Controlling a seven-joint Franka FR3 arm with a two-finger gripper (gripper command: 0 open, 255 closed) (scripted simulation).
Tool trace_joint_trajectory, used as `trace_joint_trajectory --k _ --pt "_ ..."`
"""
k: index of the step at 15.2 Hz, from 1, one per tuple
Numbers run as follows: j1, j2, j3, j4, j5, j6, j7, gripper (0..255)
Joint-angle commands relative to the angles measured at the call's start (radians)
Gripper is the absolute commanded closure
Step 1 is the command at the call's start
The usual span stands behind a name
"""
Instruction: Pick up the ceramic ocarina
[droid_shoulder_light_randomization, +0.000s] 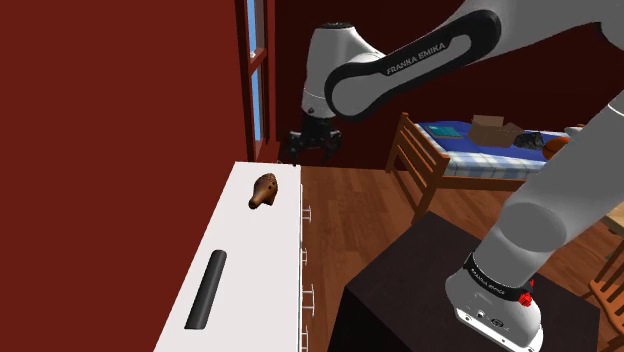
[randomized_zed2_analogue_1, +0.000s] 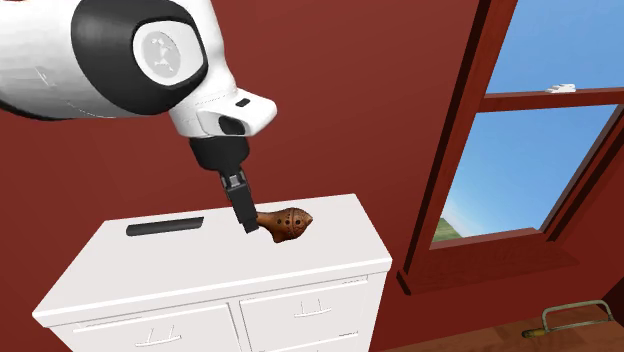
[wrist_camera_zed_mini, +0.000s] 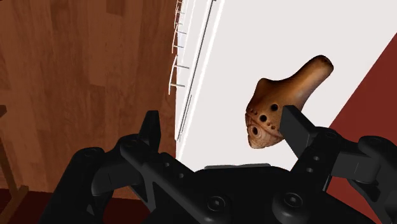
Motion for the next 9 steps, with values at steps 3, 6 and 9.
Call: trace_joint_trajectory --k 3,6,9 --pt "-0.012 0.176 0.046 0.091 -0.129 0.049 0.207 0" --pt "0.013 0.318 0.043 0.183 -0.240 0.061 0.360 0" --pt "0.062 0.455 0.014 0.290 -0.332 0.058 0.490 0"
